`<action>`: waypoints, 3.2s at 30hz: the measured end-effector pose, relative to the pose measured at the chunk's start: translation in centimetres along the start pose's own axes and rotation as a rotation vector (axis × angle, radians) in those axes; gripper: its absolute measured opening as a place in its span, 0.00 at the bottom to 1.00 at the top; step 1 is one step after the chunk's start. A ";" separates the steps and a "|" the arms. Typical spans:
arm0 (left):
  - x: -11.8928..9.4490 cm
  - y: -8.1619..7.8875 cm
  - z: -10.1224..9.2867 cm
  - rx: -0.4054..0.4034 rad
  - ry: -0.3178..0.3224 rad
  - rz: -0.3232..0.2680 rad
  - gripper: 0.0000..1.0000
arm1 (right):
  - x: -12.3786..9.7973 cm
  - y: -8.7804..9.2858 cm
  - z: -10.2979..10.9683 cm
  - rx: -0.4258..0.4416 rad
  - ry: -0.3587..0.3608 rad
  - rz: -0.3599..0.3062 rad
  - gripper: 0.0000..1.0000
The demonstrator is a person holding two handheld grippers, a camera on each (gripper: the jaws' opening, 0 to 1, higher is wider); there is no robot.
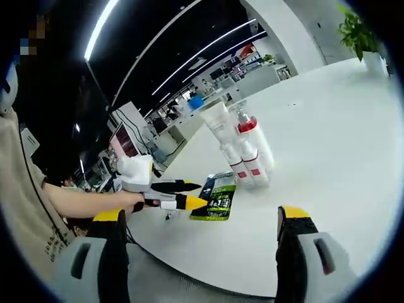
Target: Arrange the skincare products in the storage area until every visible bottle or jar stands upright without overlapping.
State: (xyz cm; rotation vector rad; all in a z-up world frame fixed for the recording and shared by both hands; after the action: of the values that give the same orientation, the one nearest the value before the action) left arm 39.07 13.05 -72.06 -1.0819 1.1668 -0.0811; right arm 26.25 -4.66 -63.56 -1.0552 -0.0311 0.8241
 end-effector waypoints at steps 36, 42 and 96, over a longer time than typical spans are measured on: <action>1.7 1.5 1.5 0.047 0.046 0.089 0.61 | -0.1 0.0 -0.2 0.004 0.014 -0.006 1.00; 1.6 1.5 1.7 0.055 0.056 0.091 0.61 | -0.1 0.0 -0.2 0.005 0.015 -0.006 1.00; -9.3 4.2 0.3 -0.318 -0.092 -0.066 0.94 | 0.0 0.3 0.1 -0.072 0.008 0.005 0.99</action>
State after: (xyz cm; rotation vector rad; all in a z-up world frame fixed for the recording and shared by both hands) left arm 33.23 20.69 -68.59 -1.3899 1.0838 0.1060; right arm 26.07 -4.54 -63.76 -1.1266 -0.0513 0.8279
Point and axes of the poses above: the point that each gripper's makers call its tool centre point, and the gripper's own axes: x roughly forward along the fingers, z roughly to its left, y roughly out of its underside, the point moved 5 cm from there along -x, roughly backward along the fingers, and after that the axes turned 2 degrees about z, right-handed, at the moved point
